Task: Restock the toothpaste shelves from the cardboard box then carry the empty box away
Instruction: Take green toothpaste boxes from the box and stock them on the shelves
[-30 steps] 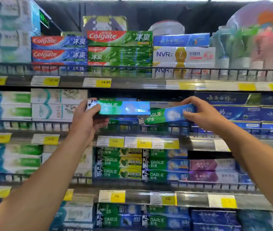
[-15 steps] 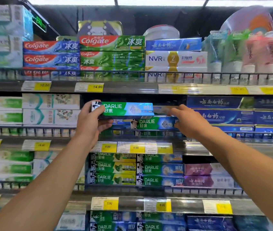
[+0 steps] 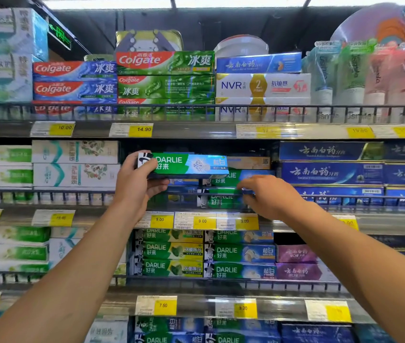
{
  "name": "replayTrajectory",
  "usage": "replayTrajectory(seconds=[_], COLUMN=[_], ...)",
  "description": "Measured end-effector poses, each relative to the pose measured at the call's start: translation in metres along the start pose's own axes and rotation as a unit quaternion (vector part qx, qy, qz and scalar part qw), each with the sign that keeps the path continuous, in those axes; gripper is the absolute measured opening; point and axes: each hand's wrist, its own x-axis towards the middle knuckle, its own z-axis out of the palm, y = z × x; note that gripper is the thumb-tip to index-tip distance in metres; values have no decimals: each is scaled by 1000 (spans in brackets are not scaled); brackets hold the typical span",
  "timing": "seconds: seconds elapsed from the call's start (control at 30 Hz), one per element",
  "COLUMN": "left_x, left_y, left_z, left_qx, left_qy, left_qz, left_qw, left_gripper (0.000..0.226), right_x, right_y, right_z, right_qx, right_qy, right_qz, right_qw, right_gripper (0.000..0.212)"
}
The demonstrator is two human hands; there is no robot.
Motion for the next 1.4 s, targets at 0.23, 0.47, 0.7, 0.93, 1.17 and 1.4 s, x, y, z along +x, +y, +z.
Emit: replayTrajectory(seconds=[0.23,0.47,0.7,0.93,1.17,1.4], left_x=[0,0,-2,8,13,14], left_y=[-10,-11,-13,-27,-43,-38], left_z=[10,9,34,53,50,45], left_qx=[22,9,8,371,514,531], left_qy=[-37,-42,-110,-122,-119,-123], left_qz=[-7,-19,-30,147,209,167], left_qw=[999,999,993,909,823,822], left_gripper=[22,24,30,38,50,54], right_x=[-10,-19,-21,-25,-31,-32], right_y=[6,13,7,11,20,19], right_z=[4,12,-5,-8,10,17], right_qx=[33,67,337,401,256,136], right_qy=[4,19,186,181,183,160], right_qz=[-6,-14,77,137,159,161], right_qw=[999,997,920,887,936,964], right_gripper=[44,53,59,63,62,69])
